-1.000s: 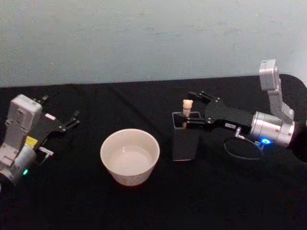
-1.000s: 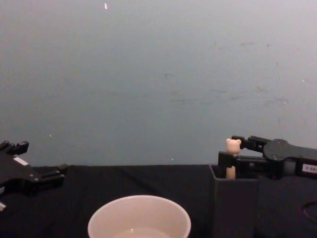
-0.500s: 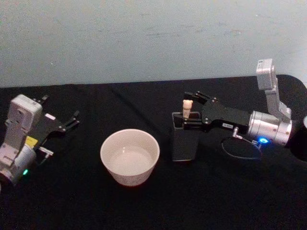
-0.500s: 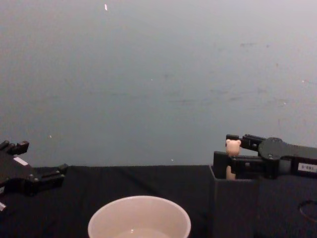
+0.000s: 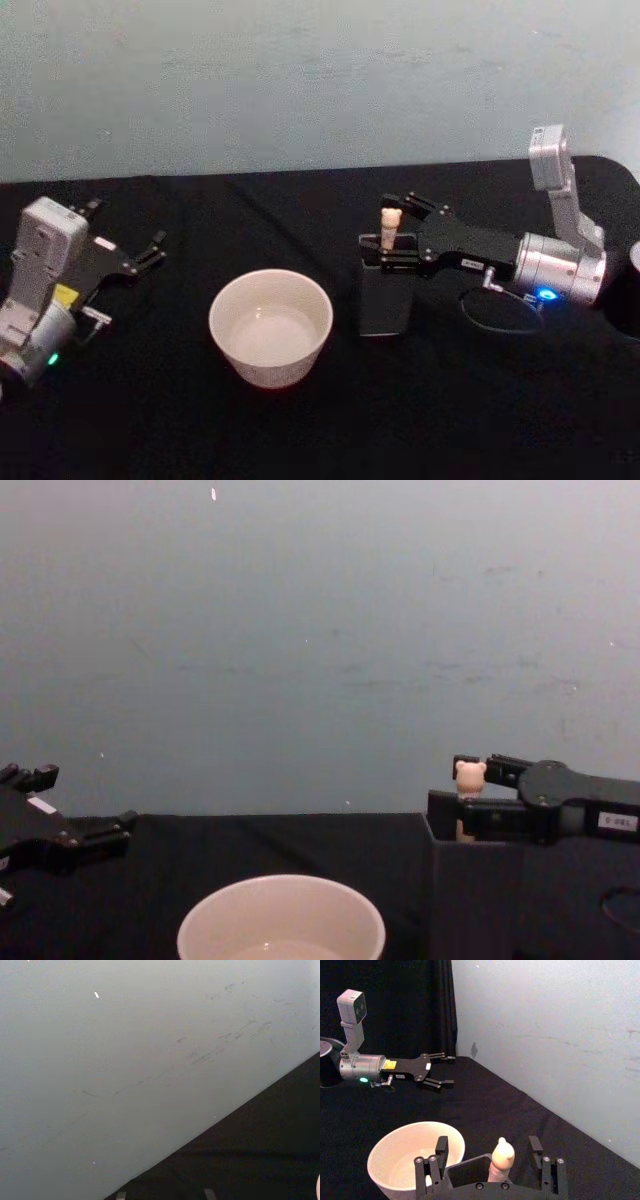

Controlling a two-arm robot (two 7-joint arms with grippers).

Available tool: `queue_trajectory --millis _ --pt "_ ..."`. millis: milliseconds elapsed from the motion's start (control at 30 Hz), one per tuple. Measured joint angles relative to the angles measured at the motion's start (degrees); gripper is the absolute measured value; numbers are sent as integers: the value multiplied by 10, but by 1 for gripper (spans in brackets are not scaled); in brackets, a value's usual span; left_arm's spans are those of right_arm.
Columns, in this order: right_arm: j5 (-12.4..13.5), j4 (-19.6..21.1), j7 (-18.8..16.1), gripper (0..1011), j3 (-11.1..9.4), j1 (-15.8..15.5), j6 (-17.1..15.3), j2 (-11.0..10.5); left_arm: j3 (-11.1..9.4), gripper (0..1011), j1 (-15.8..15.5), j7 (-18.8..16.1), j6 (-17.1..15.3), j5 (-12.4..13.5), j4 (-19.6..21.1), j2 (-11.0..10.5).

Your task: Pick up the stirring spoon with one hand, stir inside the cup, then place it back in its original position.

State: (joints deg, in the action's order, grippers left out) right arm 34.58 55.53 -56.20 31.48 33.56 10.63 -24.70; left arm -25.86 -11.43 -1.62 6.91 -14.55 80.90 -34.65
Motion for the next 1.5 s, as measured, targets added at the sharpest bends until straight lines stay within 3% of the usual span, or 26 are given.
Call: queue_trajectory --millis 300,533,1200,1500 --pt "1 0 0 1002 -1 0 0 0 0 1001 0 0 0 0 0 0" --pt "2 0 -1 860 -1 -1 -1 0 0 1001 0 0 0 0 0 0" --pt "3 0 -1 230 -1 -1 -1 0 0 1001 0 0 0 0 0 0" --pt "3 0 -1 214 -1 -1 -1 0 0 1001 0 0 0 0 0 0"
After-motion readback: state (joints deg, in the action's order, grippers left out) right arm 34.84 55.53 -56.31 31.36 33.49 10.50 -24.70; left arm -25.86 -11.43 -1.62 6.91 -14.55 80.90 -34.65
